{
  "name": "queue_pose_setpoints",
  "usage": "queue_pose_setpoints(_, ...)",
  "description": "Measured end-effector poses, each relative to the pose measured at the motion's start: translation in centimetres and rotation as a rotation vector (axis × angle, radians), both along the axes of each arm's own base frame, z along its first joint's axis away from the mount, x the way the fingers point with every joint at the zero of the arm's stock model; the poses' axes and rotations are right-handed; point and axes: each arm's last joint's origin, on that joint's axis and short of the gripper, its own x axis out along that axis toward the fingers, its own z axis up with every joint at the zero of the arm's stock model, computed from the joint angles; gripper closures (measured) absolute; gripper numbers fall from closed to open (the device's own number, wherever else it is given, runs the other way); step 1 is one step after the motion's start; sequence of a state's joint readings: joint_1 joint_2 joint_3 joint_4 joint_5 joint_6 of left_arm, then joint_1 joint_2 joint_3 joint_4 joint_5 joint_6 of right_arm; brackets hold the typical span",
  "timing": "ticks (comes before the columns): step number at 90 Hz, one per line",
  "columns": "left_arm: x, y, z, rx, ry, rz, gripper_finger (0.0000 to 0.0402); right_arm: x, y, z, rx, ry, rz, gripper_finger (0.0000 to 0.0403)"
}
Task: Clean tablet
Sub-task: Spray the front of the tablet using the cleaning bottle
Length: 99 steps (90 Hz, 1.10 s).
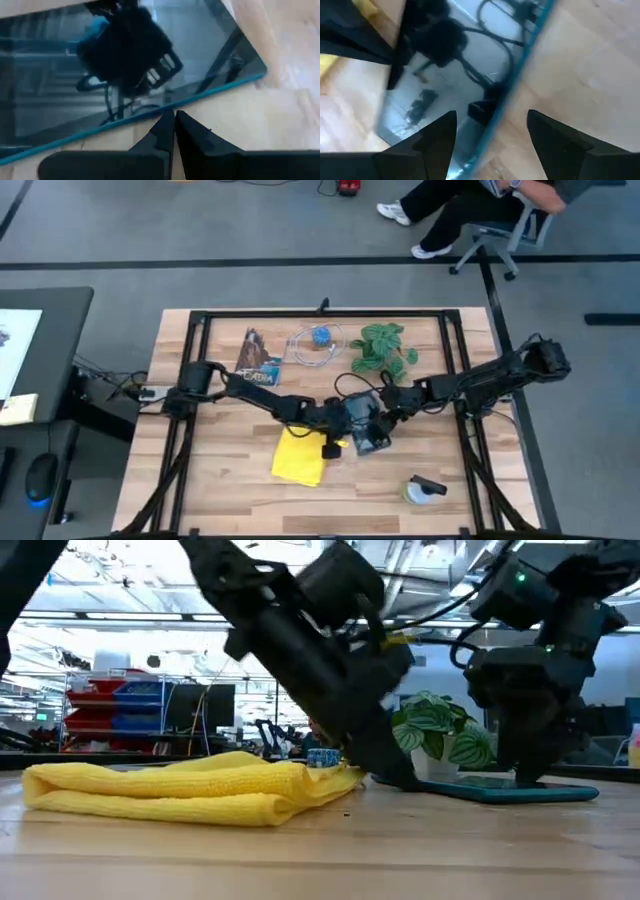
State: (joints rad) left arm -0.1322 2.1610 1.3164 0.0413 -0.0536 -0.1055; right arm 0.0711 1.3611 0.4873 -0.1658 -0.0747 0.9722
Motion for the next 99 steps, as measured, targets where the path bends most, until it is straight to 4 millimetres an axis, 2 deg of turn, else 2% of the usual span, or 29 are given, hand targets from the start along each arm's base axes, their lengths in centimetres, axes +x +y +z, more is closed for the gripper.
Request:
queue_pose_setpoints(6,0.3,0.1,-0.6,-0.001,0.016,0.002,0.0401,0.1,-0.1,-0.6,0.018,-0.015,0.0,0.0168)
queue_pose_setpoints(30,0.3,0.2,-0.8,-0.007,0.026,-0.004,0.0402,0.7,-0.3,-0.8,0.043,-0.085,0.032,0.0168)
queue_pose_setpoints(64,0.3,0.3,-0.9,-0.009,0.032,-0.001,0.0402,0.2,-0.1,0.9,0.03,-0.163,0.101,0.0168)
queue_pose_setpoints(99,0.2,0.3,-0.9,-0.014,0.035,0.007,0.0402,0.2,-0.1,1.1,0.048,-0.168,0.108,0.0168)
